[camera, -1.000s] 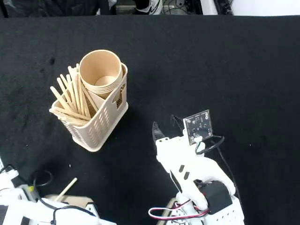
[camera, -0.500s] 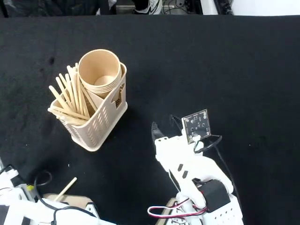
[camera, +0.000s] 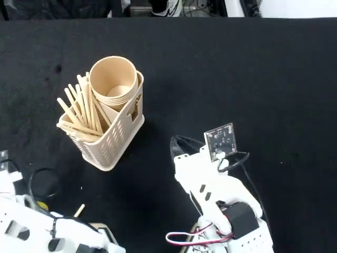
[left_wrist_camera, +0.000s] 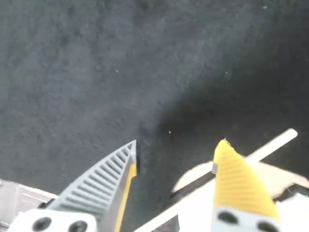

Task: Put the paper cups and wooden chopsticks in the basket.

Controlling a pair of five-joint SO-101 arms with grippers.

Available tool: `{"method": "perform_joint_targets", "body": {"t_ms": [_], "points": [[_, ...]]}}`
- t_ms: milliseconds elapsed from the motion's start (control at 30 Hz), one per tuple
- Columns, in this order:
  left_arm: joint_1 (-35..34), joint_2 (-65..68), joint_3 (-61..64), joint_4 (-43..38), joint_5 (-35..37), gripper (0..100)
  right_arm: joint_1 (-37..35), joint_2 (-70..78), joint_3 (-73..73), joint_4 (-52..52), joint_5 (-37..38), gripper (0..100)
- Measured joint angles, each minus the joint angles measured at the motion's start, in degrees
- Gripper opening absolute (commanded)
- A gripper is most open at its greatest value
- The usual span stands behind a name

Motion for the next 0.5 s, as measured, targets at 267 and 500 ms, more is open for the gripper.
{"method": "perform_joint_targets", "body": {"t_ms": [267, 500], "points": [[0.7, 0.0, 1.6, -7.0, 6.4, 25, 0.0, 0.0, -0.1, 0.0, 0.0, 1.5], [1.1, 0.0, 19.4, -39.1, 29.5, 25, 0.0, 0.0, -0.1, 0.0, 0.0, 1.5]]}}
